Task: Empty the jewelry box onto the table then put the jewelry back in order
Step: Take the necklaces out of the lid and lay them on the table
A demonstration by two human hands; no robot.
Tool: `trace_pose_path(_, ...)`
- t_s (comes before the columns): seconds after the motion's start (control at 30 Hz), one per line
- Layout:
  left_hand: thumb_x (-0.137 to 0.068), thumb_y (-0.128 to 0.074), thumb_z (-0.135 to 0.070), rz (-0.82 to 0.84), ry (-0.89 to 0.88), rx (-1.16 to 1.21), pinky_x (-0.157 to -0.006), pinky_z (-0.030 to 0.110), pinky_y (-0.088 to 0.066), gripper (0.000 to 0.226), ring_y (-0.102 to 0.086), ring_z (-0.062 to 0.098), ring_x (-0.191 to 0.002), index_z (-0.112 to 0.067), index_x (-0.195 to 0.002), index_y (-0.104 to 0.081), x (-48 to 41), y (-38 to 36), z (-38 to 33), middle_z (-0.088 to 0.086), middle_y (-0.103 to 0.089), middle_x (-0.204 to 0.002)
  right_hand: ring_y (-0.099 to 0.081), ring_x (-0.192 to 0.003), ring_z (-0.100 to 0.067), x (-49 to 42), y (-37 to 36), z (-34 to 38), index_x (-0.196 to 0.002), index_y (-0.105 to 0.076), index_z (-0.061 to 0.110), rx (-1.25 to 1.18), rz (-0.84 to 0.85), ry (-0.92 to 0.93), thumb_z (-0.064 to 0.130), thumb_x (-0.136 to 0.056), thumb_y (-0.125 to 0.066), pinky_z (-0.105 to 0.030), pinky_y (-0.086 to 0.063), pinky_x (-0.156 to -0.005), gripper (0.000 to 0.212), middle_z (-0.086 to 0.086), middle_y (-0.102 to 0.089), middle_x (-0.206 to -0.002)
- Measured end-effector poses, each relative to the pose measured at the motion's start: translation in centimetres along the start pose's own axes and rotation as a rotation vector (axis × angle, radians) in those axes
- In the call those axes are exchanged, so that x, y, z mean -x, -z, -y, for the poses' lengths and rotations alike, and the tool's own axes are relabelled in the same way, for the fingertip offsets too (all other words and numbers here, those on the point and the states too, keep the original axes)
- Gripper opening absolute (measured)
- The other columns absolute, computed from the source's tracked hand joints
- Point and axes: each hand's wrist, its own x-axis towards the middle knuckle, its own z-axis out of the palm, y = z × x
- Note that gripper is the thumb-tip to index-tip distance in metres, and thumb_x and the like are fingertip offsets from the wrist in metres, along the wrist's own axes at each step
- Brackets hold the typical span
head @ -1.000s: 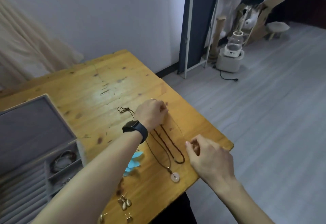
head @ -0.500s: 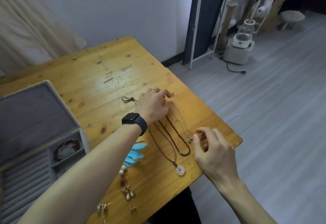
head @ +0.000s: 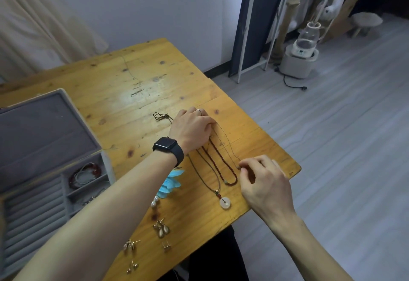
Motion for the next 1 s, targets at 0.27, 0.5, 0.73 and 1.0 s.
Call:
trace_pose_path(0.27, -0.101, -0.041, -0.029, 0.000, 0.017, -0.035, -0.099, 0.037, -0.037, 0.036, -0.052, 0.020, -0.117, -0.034, -0.128, -0.064, 0.2, 0.3, -0.2, -0.006, -0.063, -0.128, -0.054, -0.085, -0.012, 0.8, 0.3, -0.2, -0.097, -0.074, 0.020, 0.015, -0.019, 0.025, 0.014, -0.088, -0.066, -0.020, -0.046, -0.068, 0.014, 0.007, -0.064, -0.093)
trace_pose_path(0.5, -0.101, -0.040, -0.031, -0.003, 0.046, -0.061, -0.095, 0.038, -0.037, 0.036, -0.052, 0.021, -0.116, -0.032, -0.127, -0.064, 0.4, 0.6, -0.3, -0.002, -0.063, -0.125, -0.055, -0.085, -0.013, 1.1, 0.3, -0.5, -0.099, -0.073, 0.020, 0.041, -0.020, 0.047, 0.013, -0.088, -0.066, -0.020, -0.044, -0.067, 0.014, 0.005, -0.064, -0.094)
trace_pose_path(0.73, -0.101, -0.040, -0.030, 0.026, 0.043, -0.027, -0.097, 0.038, -0.037, 0.035, -0.052, 0.021, -0.117, -0.031, -0.126, -0.065, 0.5, 1.0, 0.0, -0.002, -0.062, -0.127, -0.054, -0.085, -0.013, 1.2, 0.2, -0.6, -0.102, -0.073, 0.018, 0.034, -0.032, 0.068, 0.012, -0.089, -0.067, -0.020, -0.043, -0.069, 0.016, 0.003, -0.064, -0.096)
trace_pose_path(1.0, -0.099, -0.045, -0.028, -0.052, 0.089, 0.041, -0.098, 0.037, -0.039, 0.032, -0.052, 0.020, -0.117, -0.032, -0.125, -0.064, 2.6, 4.7, 1.1, -0.003, -0.062, -0.126, -0.053, -0.092, -0.013, 0.9, 1.9, 1.5, -0.104, -0.073, 0.018, -0.010, -0.026, 0.105, 0.014, -0.087, -0.068, -0.021, -0.045, -0.071, 0.019, 0.004, -0.059, -0.098)
